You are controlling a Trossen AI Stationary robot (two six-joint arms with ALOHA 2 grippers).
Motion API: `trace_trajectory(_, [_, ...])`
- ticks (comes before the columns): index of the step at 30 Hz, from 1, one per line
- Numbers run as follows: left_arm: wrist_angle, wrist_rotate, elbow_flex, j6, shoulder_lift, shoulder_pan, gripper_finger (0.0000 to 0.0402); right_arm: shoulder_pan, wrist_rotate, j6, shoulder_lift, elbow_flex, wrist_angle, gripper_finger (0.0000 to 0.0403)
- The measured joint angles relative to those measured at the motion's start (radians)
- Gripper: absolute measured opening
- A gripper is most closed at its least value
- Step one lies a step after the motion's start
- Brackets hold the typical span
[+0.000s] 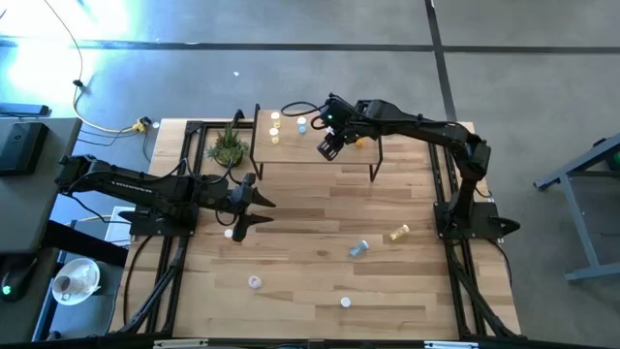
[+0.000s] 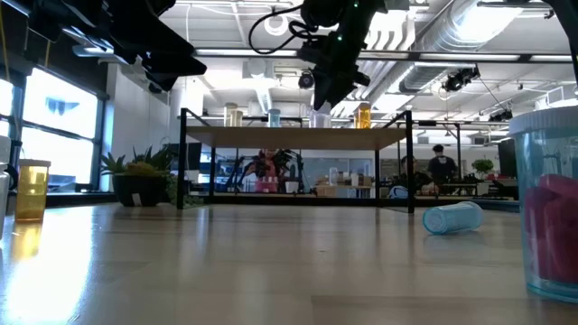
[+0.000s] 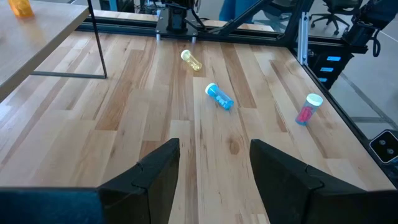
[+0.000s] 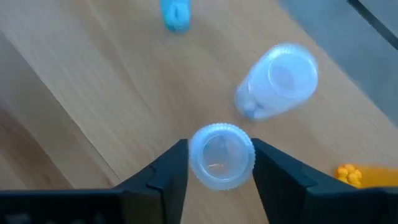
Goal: Pick and place medicine bottles onto shelf by color
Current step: Put the right transparent pill bottle on the shelf, then put the bottom blue pill bottle on the shelf
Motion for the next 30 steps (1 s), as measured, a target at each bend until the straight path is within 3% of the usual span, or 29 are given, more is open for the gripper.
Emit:
trace_trajectory(7, [0.0, 0.0, 0.0, 0.0, 0.0, 0.0, 0.0186, 0.0, -0.012, -0.015, 0.002, -0.003, 0.001, 0.0205])
trace_trajectory(20, [-0.027, 0.0, 0.0, -0.005, 0.0, 0.0, 0.0186, 0.01, -0.007, -0.078, -0.086, -0.001, 0.018, 0.0209])
trace_trajectory(30, [-0.084, 0.0, 0.0, -0.129, 0.0, -0.001, 0.0186, 0.114, -0.002, -0.139, -0.212, 0.0, -0.057, 0.0209])
